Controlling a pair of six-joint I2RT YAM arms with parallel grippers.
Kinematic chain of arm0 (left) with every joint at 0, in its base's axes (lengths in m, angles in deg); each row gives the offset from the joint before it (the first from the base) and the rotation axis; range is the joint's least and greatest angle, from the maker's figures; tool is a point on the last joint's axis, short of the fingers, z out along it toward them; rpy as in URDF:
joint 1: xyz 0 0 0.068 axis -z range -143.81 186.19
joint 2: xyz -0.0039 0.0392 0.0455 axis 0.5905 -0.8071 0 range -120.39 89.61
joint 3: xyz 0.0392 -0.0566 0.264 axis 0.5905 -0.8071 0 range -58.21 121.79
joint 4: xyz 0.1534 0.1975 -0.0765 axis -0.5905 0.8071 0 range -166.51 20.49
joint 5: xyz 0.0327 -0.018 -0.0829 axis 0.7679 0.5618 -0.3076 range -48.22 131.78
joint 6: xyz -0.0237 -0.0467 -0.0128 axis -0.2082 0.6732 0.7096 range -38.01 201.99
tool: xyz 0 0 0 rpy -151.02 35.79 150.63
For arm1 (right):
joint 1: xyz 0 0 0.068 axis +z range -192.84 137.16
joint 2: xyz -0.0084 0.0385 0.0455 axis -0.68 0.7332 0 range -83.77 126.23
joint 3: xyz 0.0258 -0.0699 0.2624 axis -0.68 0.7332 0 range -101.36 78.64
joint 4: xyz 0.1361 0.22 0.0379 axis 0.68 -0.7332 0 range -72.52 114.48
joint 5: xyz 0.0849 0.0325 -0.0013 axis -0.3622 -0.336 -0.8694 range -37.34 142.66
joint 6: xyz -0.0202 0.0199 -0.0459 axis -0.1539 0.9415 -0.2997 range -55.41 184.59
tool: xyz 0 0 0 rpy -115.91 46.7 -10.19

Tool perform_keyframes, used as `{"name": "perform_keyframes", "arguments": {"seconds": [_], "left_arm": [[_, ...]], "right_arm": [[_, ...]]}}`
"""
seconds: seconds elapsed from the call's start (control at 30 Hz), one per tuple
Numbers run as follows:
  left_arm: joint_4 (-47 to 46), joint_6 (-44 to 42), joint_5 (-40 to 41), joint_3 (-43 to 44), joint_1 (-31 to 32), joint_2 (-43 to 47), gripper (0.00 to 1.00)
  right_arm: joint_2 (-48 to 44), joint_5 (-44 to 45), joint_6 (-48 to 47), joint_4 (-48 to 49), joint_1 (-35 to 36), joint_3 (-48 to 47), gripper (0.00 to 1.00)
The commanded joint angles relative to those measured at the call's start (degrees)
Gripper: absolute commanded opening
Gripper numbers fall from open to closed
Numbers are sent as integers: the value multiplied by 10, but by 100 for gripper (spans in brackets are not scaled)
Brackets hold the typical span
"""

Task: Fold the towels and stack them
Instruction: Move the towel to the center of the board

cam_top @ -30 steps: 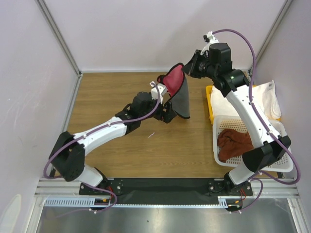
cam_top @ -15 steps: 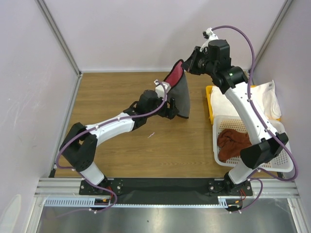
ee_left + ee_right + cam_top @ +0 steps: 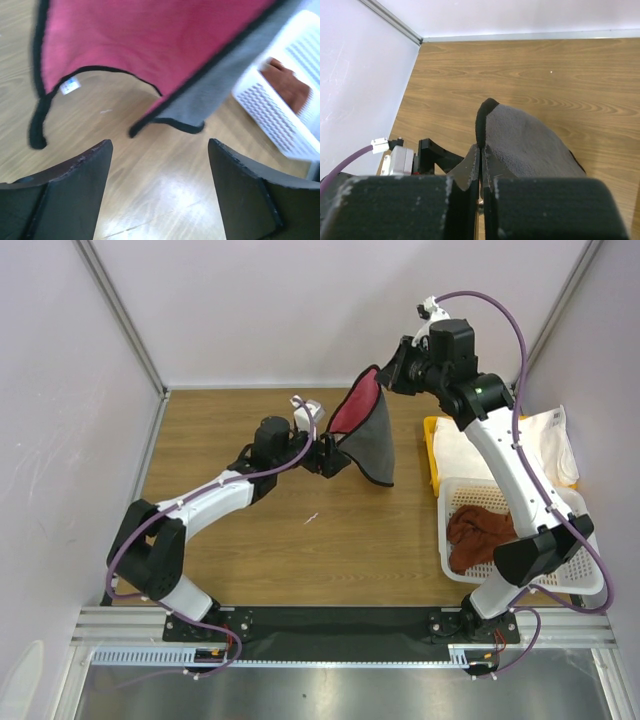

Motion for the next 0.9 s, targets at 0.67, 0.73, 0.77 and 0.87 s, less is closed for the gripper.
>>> {"name": "perform_keyframes", "arguments": {"seconds": [0.67,0.73,0.77,0.87], "left_arm": [[-30,-96,-75,100,6,-82,79],[-1,-122,-62,103,7,-71,80],[6,-129,-54,103,6,-68,80],[17,-147,-45,105,6,-64,80]], "right_arm": [[29,-7,-9,-39,2,-63,0],[31,-3,-11,-41,3,-66,0],[32,-5,-12,-41,3,-68,0],[36,-10,-11,-39,2,-70,0]]}}
